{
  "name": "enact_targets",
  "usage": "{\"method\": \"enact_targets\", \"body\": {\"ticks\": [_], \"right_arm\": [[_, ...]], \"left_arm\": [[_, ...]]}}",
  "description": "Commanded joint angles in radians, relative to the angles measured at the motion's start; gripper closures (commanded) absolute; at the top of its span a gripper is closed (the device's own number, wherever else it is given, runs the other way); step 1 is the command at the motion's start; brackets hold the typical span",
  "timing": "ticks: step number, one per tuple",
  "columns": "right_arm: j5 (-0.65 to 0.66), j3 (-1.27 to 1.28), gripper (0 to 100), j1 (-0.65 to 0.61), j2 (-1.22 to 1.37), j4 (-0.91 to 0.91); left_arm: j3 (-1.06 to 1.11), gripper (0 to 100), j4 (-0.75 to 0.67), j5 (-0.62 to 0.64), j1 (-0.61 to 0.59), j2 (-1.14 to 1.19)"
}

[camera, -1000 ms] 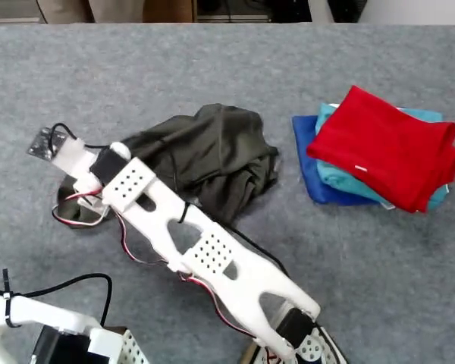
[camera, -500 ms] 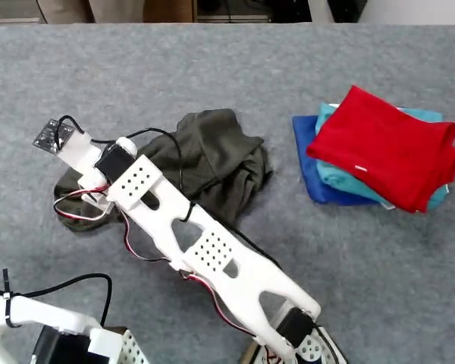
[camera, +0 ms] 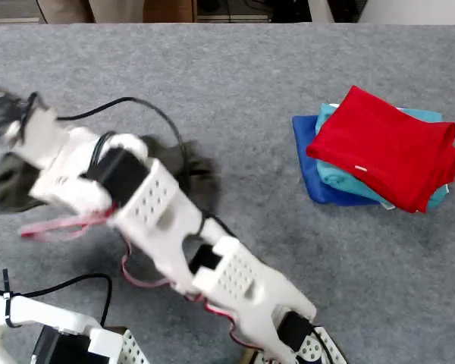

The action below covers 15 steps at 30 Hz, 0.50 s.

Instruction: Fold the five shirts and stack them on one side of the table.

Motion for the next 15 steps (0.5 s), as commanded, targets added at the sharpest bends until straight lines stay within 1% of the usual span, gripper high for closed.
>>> {"method": "enact_targets", "body": {"ticks": [1,3,6,9,11,15], "right_arm": [[-0.011,-0.047,99.4,-0.077,-0.168,-0.121],[-0.011,-0.047,99.4,-0.101,-0.199,-0.207],[-0.011,-0.047,99.4,-0.096,-0.222,-0.321],[-0.012,-0.045,99.4,-0.033,-0.219,-0.327],[-0.012,-0.044,99.4,0.021,-0.217,-0.247],[0.011,-0.044,99.3,0.090,-0.203,0.026]], "left_arm": [[-0.025,79,-0.003,-0.008,-0.018,-0.025],[-0.026,79,-0.003,-0.008,-0.044,-0.025],[-0.026,79,-0.003,-0.008,-0.069,-0.025],[-0.028,79,-0.003,-0.008,-0.087,-0.025],[-0.029,79,-0.003,-0.008,-0.089,-0.025],[-0.029,79,-0.003,-0.008,-0.089,-0.025]]}}
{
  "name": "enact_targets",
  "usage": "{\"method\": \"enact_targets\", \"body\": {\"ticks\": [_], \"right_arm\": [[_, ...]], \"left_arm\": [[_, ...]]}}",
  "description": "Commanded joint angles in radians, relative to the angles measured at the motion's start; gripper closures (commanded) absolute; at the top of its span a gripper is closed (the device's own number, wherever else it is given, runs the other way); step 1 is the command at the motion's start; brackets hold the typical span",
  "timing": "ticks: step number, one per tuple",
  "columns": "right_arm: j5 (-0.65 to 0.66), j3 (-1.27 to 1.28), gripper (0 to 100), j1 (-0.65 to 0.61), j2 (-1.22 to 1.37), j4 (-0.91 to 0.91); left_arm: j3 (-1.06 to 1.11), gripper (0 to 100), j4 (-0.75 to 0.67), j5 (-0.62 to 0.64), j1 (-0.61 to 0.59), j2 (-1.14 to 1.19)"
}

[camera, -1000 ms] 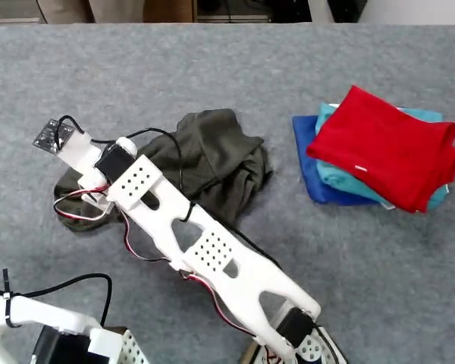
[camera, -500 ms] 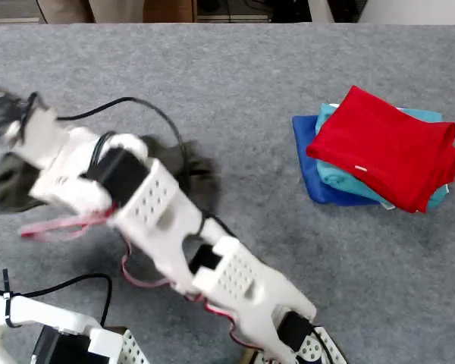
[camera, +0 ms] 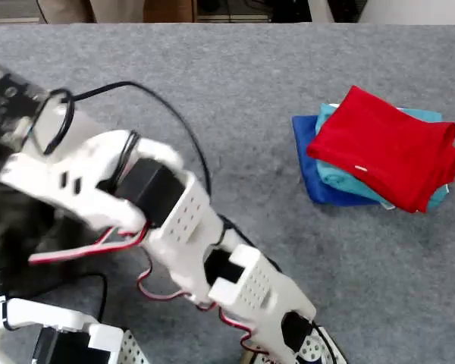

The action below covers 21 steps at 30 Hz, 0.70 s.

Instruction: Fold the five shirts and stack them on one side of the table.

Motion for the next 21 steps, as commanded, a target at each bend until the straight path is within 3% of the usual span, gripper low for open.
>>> {"method": "enact_targets", "body": {"ticks": [1,12,21], "right_arm": [[0.023,-0.044,99.2,0.077,-0.047,0.209],[0.080,0.122,97.5,0.351,0.188,0.216],[0.135,0.323,59.9,0.552,0.377,0.216]], "left_arm": [[-0.028,79,-0.003,-0.008,-0.008,-0.025],[-0.034,79,-0.003,-0.008,0.037,-0.025],[-0.043,78,0.089,-0.006,0.201,-0.024]]}}
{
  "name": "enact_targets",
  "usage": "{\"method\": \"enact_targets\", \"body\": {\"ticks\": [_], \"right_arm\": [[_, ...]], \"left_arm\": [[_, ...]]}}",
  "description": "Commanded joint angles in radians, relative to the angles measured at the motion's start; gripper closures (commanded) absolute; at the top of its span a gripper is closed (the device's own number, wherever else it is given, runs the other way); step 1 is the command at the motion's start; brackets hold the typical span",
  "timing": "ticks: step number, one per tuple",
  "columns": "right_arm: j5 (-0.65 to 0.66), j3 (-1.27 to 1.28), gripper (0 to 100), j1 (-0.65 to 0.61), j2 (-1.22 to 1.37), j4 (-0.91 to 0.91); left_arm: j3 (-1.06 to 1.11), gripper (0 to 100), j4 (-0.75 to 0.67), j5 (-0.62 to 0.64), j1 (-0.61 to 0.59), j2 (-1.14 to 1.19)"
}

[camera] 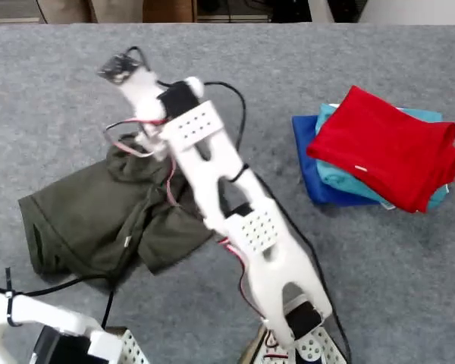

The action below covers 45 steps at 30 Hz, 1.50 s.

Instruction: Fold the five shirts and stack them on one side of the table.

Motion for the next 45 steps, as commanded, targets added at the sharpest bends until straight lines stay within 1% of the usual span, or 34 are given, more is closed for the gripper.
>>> {"method": "enact_targets", "body": {"ticks": [1,2,4,7,9,13,15,17,20,22,25,28,30,34,37,40,42,43,45], "right_arm": [[0.025,0.019,57.4,0.120,0.033,0.015],[0.028,0.022,56.0,0.151,0.042,0.015],[0.046,0.028,56.5,0.206,0.045,0.015],[0.064,0.019,58.8,0.239,0.042,0.015],[0.058,0.005,61.1,0.214,0.031,0.015],[0.057,0.002,67.5,0.120,-0.007,0.015],[0.055,-0.001,70.6,0.085,-0.036,0.015],[0.046,0.001,72.9,0.056,-0.077,0.015],[0.041,0.002,74.4,0.019,-0.136,0.015],[0.041,0.004,74.4,-0.013,-0.165,0.015],[0.037,0.004,74.4,-0.058,-0.202,0.015],[0.035,0.004,74.4,-0.113,-0.228,0.015],[0.038,0.012,74.4,-0.162,-0.220,0.015],[0.044,0.094,74.4,-0.239,-0.134,0.009],[0.044,0.119,74.4,-0.231,-0.028,-0.038],[0.044,0.119,74.7,-0.168,0.062,-0.087],[0.044,0.119,78.5,-0.124,0.102,-0.115],[0.044,0.119,83.1,-0.104,0.116,-0.127],[0.044,0.119,96.4,-0.068,0.130,-0.144]], "left_arm": [[-0.054,78,0.052,-0.008,0.095,-0.022],[-0.069,78,0.069,-0.006,0.129,-0.018],[-0.091,78,0.091,-0.003,0.198,-0.018],[-0.103,78,0.092,-0.002,0.313,-0.018],[-0.101,78,0.091,0.002,0.397,-0.016],[-0.071,78,0.077,0.110,0.571,-0.015],[-0.014,78,-0.009,0.180,0.646,-0.002],[0.054,79,-0.130,0.229,0.709,0.031],[0.140,79,-0.252,0.249,0.787,0.120],[0.173,79,-0.281,0.253,0.810,0.197],[0.192,79,-0.305,0.253,0.810,0.326],[0.124,79,-0.244,0.255,0.806,0.398],[0.081,82,-0.207,0.255,0.790,0.429],[0.061,92,-0.209,0.249,0.784,0.470],[0.046,93,-0.203,0.249,0.779,0.479],[0.046,93,-0.204,0.249,0.779,0.479],[0.046,93,-0.206,0.249,0.779,0.479],[0.046,93,-0.207,0.249,0.779,0.479],[0.046,93,-0.207,0.249,0.779,0.479]]}}
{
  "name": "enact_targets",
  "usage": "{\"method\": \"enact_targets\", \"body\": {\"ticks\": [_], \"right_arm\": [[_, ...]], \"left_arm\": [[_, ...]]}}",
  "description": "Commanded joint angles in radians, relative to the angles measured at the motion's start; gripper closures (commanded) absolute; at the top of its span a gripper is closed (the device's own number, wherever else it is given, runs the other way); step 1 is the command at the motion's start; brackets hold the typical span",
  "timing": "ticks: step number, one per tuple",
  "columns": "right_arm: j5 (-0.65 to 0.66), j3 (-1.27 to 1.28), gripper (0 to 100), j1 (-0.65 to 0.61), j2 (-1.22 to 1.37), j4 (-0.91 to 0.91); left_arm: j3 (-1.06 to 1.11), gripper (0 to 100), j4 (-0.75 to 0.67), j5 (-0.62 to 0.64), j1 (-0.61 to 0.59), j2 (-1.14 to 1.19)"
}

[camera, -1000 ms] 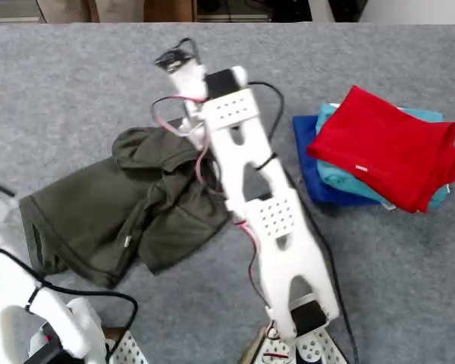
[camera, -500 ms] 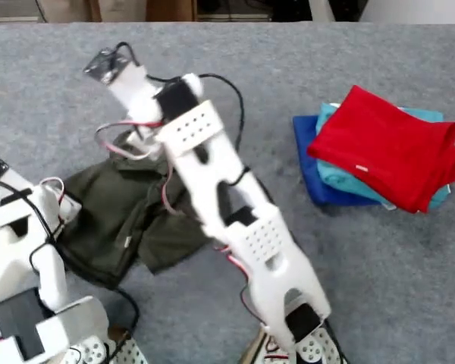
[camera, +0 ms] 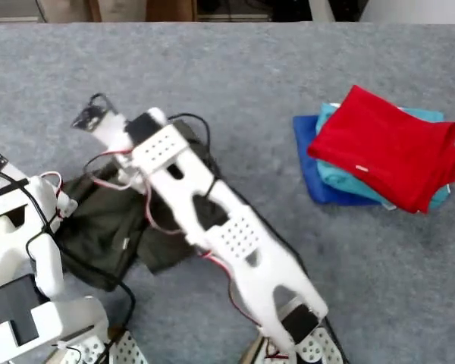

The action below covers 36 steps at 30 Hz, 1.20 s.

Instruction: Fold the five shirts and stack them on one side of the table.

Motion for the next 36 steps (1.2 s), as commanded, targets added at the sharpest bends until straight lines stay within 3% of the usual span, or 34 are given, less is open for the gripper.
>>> {"method": "enact_targets", "body": {"ticks": [1,4,7,16,24,28,32,36], "right_arm": [[-0.002,-0.005,99.8,0.082,0.007,-0.040],[-0.003,-0.056,94.0,0.143,0.007,-0.038],[-0.003,-0.165,99.3,0.203,0.010,-0.011],[0.144,-0.251,99.5,0.404,0.010,0.021],[0.227,-0.246,99.4,0.604,0.015,-0.189],[0.276,-0.271,99.3,0.625,-0.004,-0.258],[0.282,-0.381,97.7,0.595,-0.047,-0.140],[0.250,-0.486,82.4,0.550,-0.085,0.023]], "left_arm": [[-0.031,93,0.003,0.000,-0.015,0.002],[-0.031,93,0.003,0.000,-0.015,0.002],[-0.031,93,0.003,-0.002,-0.015,0.002],[-0.029,93,0.008,-0.005,-0.018,0.002],[-0.035,93,0.003,-0.109,-0.074,-0.007],[-0.074,93,0.011,-0.160,-0.107,-0.007],[-0.140,93,0.078,-0.207,-0.146,-0.007],[-0.209,93,0.181,-0.232,-0.158,-0.002]]}}
